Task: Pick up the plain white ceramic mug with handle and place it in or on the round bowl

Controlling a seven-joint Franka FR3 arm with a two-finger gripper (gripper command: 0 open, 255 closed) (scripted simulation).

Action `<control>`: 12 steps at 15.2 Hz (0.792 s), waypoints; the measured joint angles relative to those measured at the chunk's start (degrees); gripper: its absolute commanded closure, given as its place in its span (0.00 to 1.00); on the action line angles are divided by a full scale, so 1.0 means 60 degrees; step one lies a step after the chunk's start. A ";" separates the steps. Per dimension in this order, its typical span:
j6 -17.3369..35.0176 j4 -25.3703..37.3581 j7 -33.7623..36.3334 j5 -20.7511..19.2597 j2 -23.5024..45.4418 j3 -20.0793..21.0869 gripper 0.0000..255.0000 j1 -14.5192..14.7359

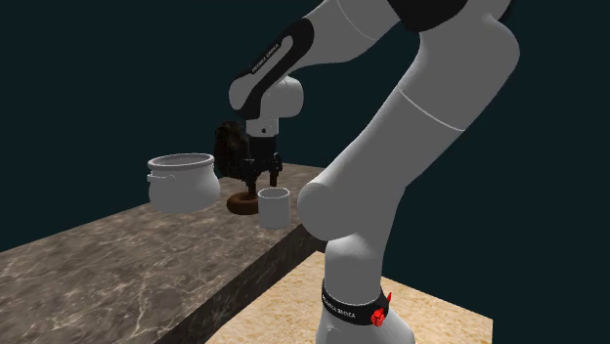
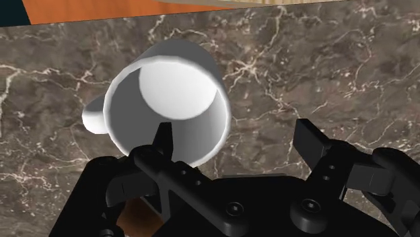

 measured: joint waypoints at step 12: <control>0.1323 -0.0576 -0.0027 -0.0072 0.0703 -0.0120 0.00 -0.0010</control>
